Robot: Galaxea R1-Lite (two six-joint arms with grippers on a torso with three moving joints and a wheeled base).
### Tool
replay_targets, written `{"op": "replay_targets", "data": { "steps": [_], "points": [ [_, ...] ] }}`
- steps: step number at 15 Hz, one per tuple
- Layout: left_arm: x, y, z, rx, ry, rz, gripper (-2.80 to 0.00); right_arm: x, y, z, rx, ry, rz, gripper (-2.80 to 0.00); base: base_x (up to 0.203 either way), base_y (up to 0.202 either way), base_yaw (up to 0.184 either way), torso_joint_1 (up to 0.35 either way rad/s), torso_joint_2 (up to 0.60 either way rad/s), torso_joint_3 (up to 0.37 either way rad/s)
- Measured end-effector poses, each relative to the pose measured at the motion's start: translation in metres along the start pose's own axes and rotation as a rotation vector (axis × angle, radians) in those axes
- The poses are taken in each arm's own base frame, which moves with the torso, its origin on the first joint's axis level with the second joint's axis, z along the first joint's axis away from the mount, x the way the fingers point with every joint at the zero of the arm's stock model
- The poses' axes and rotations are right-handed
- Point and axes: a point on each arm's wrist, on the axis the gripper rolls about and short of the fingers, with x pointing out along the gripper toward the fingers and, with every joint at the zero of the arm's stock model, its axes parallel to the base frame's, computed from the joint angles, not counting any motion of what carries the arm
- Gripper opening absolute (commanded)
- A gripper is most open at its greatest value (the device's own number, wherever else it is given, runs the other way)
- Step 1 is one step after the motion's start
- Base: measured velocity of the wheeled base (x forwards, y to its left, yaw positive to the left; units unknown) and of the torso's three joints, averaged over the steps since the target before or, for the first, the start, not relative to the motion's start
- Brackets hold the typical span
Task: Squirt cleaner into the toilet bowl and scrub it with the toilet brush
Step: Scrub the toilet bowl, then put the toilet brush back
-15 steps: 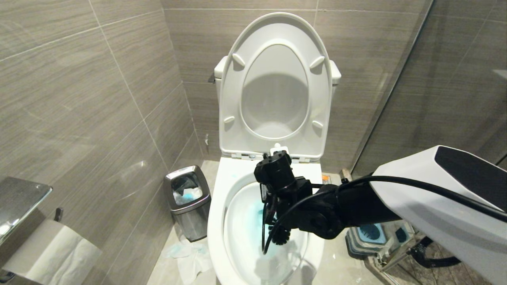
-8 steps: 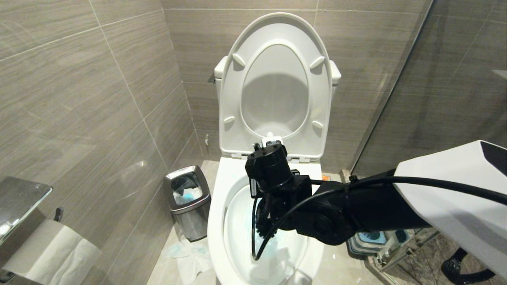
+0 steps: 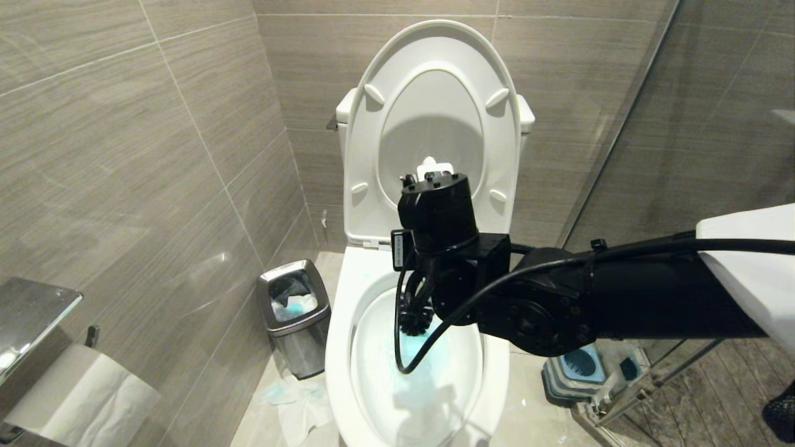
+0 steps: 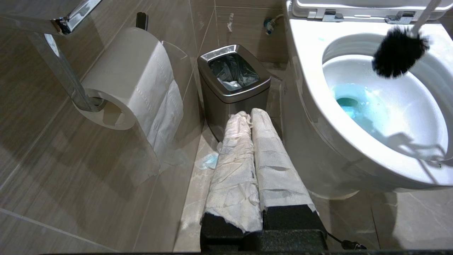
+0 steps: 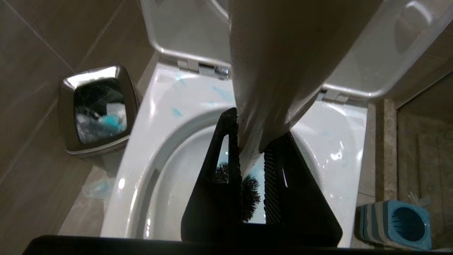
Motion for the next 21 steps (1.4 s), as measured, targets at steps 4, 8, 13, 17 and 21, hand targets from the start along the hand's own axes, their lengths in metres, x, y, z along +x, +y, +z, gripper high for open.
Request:
{"op": "replay_targets", "data": {
  "steps": [4, 8, 13, 17, 21],
  "points": [
    [0.000, 0.000, 0.000, 0.000, 0.000, 0.000, -2.80, 0.006, 0.005, -0.009, 0.017, -0.025, 0.010, -2.80, 0.000, 0.000, 0.000, 0.000, 0.00, 0.000],
    [0.000, 0.000, 0.000, 0.000, 0.000, 0.000, -2.80, -0.009, -0.010, -0.017, 0.020, 0.012, 0.011, -2.80, 0.000, 0.000, 0.000, 0.000, 0.00, 0.000],
    [0.000, 0.000, 0.000, 0.000, 0.000, 0.000, -2.80, -0.046, -0.042, -0.003, 0.075, 0.009, 0.011, -2.80, 0.000, 0.000, 0.000, 0.000, 0.00, 0.000],
    [0.000, 0.000, 0.000, 0.000, 0.000, 0.000, -2.80, -0.078, -0.067, 0.019, 0.107, -0.032, 0.029, -2.80, 0.000, 0.000, 0.000, 0.000, 0.00, 0.000],
    [0.000, 0.000, 0.000, -0.001, 0.000, 0.000, -2.80, -0.095, -0.091, 0.040, 0.127, -0.091, 0.003, -2.80, 0.000, 0.000, 0.000, 0.000, 0.00, 0.000]
  ]
}}
